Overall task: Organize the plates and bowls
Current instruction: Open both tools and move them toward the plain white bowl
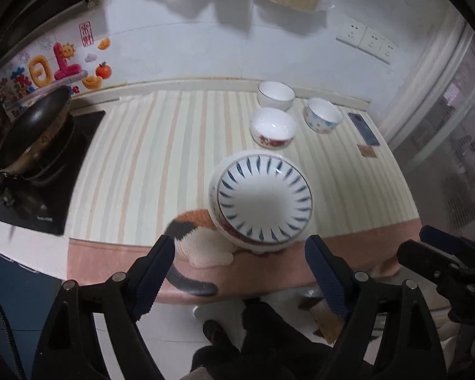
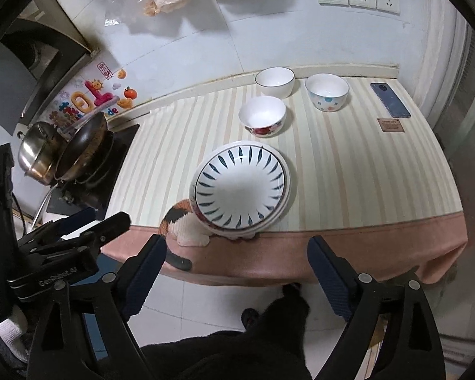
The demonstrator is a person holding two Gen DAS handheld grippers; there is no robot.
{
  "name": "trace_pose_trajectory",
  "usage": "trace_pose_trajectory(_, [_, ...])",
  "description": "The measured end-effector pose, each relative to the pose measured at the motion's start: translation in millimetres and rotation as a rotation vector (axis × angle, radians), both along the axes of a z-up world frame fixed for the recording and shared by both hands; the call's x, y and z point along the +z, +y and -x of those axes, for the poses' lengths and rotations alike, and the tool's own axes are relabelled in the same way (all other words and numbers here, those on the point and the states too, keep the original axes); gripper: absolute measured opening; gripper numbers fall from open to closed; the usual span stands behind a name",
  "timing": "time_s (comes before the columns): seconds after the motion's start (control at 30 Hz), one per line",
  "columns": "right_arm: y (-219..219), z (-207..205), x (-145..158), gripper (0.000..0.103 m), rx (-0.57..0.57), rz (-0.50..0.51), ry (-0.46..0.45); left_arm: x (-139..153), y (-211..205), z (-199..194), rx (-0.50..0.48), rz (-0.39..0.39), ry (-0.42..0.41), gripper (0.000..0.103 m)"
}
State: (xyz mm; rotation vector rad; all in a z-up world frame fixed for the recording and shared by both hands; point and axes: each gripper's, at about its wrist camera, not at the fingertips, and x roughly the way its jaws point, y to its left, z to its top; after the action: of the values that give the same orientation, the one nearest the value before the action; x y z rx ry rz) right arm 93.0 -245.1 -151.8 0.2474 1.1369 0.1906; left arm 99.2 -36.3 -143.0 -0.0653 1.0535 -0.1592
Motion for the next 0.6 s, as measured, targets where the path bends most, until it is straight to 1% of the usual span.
trace_pose_trajectory(0.13, [-13.2, -34.8, -16.0, 0.093, 0.003, -0.048, 0.003, -2.5, -9.1, -30.5, 0.034, -0.025, -0.015, 0.084])
trace_pose_trajectory(0.3, [-38.2, -108.3, -48.6, 0.093, 0.017, -0.102, 0.04, -19.1, -16.4, -95.7, 0.104, -0.037, -0.015, 0.084])
trace_pose_trajectory(0.37, [-48.1, -138.2, -61.3, 0.093, 0.022, -0.114, 0.058, -32.7, -21.3, -129.1, 0.128, -0.045, 0.015, 0.084])
trace_pose_trajectory(0.5, [-63.6, -195.7, -83.4, 0.093, 0.05, -0.142, 0.097, -61.6, -25.5, -184.8, 0.161, -0.024, 0.081, 0.084])
trace_pose_trajectory(0.6, [-70.2, -241.4, -102.3, 0.093, 0.079, -0.121, 0.104, -86.4, -30.5, -221.1, 0.168, -0.015, 0.123, 0.084])
